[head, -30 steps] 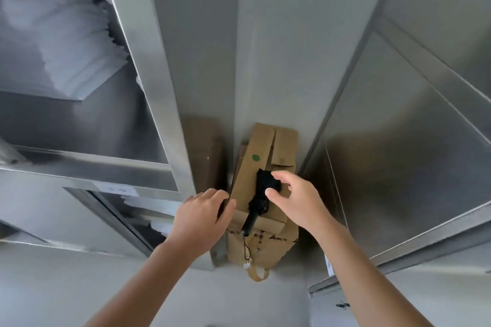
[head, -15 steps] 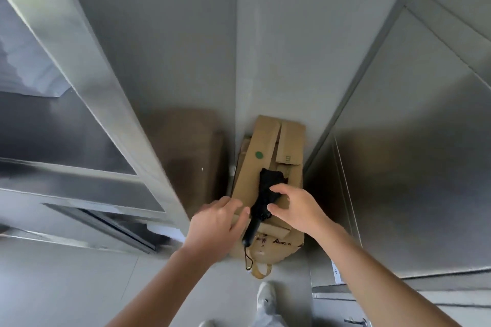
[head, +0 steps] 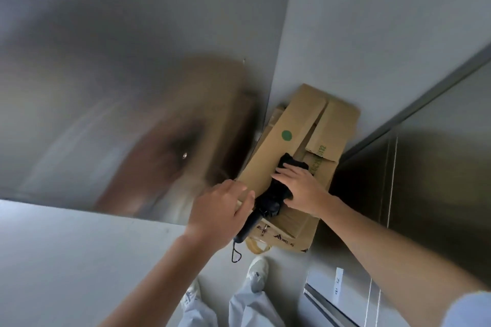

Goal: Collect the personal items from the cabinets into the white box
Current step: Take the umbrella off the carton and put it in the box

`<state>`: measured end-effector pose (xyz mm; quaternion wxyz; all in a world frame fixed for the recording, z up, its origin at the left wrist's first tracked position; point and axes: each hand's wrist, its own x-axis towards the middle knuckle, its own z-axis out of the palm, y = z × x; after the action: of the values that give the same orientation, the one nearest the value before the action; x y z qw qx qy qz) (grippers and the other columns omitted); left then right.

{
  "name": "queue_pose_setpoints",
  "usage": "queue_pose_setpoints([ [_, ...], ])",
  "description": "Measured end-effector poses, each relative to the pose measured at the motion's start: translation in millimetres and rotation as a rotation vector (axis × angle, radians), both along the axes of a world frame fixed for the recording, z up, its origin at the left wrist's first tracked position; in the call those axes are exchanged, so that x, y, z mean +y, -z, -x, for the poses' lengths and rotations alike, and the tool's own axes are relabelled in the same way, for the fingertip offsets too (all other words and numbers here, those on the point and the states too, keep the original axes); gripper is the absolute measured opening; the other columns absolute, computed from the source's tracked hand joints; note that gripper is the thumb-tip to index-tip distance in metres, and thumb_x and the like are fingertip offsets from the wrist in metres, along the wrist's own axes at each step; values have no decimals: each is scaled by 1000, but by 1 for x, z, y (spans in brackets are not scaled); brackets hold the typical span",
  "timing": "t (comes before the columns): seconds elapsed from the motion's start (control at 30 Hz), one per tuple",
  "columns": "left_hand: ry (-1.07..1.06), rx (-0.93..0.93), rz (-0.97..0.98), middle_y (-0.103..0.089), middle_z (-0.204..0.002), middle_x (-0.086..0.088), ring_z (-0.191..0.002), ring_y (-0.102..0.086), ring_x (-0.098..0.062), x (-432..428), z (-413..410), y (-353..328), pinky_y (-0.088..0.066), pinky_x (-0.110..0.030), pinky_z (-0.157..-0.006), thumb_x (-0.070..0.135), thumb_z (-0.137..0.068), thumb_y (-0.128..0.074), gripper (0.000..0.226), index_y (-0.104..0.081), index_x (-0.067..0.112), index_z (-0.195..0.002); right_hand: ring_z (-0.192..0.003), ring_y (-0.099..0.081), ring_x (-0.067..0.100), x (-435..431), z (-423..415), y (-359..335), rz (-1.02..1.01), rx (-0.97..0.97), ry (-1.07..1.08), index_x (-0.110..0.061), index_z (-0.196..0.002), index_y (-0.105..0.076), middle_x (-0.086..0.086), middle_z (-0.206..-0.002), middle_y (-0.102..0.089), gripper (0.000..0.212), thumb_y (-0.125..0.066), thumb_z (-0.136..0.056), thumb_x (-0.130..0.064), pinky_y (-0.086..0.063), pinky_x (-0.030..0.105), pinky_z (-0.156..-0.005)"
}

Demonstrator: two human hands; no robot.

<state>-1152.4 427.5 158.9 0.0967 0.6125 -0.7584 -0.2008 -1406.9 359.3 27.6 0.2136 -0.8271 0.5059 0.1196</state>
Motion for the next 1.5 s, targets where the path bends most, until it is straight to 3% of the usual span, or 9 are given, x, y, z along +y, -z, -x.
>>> queue_pose_setpoints([
  [0.17, -75, -17, -36, -68, -99, 12, -80, -65, -17, 1, -3, 10, -50, -33, -74, 56, -93, -25, 49, -65, 30, -105, -156, -11, 24, -15, -2, 31, 1, 92, -161, -27, -157, -34, -1, -165, -29, 87, -78, -83, -30, -2, 47, -126],
  [0.4, -67, -23, -50, -68, -99, 13, -79, -64, -18, 3, -4, 10, -48, -32, -73, 53, -94, -27, 48, -66, 29, -105, -143, -35, 28, -14, 3, 40, 114, 13, -86, -24, -138, -58, 1, -140, -52, 72, -82, -73, -42, -11, 47, -125],
  [0.5, -47, 12, -29, -67, -97, 12, -80, -63, -17, 0, 0, 3, -45, -31, -71, 53, -94, -25, 49, -66, 28, -106, -131, -49, 27, -7, 8, 30, 197, -47, 57, -22, -128, -67, 0, -128, -60, 62, -77, -73, -50, -22, 44, -120],
  [0.7, 13, 66, 39, -65, -95, 15, -76, -60, -12, -4, 2, -10, -44, -29, -67, 50, -96, -32, 35, -63, 33, -102, -93, -64, 20, 9, 1, -15, 186, -334, 534, -24, -101, -75, -3, -95, -70, 41, -81, -68, -48, -53, 37, -81],
  [0.9, 75, 115, 6, -61, -100, 17, -85, -59, -9, -5, -6, -30, -47, -32, -74, 57, -95, -22, 43, -58, 36, -105, -82, -66, -6, 38, -19, -59, 146, -658, 836, -37, -89, -73, -26, -85, -72, 25, -79, -70, -53, -52, 14, -65],
  [1.0, 121, 119, -30, -60, -105, 17, -90, -58, -11, -3, -13, -40, -49, -35, -79, 61, -92, -17, 50, -57, 36, -110, -83, -66, -9, 57, -34, -83, 152, -714, 927, -41, -88, -72, -31, -86, -72, 22, -79, -71, -53, -49, 13, -66],
  [1.17, 211, 126, -27, -56, -100, 19, -84, -53, -7, 10, -32, -57, -42, -30, -71, 64, -91, -13, 49, -53, 40, -107, -91, -68, 5, 100, -67, -122, 169, -769, 1100, -32, -101, -73, -15, -94, -75, 33, -80, -75, -50, -58, 33, -82],
  [1.33, 292, 161, 45, -58, -98, 15, -83, -57, -10, 31, -64, -67, -53, -34, -72, 57, -97, -25, 37, -55, 36, -103, -96, -71, 16, 149, -106, -157, 197, -899, 1236, -20, -104, -73, -4, -99, -77, 32, -82, -80, -39, -60, 45, -89],
  [1.5, 342, 157, 158, -64, -100, 13, -78, -61, -9, 58, -93, -84, -51, -29, -64, 57, -95, -22, 49, -62, 31, -105, -100, -70, 9, 195, -147, -191, 251, -976, 1285, -24, -110, -74, -11, -103, -76, 35, -83, -80, -41, -60, 35, -90],
])
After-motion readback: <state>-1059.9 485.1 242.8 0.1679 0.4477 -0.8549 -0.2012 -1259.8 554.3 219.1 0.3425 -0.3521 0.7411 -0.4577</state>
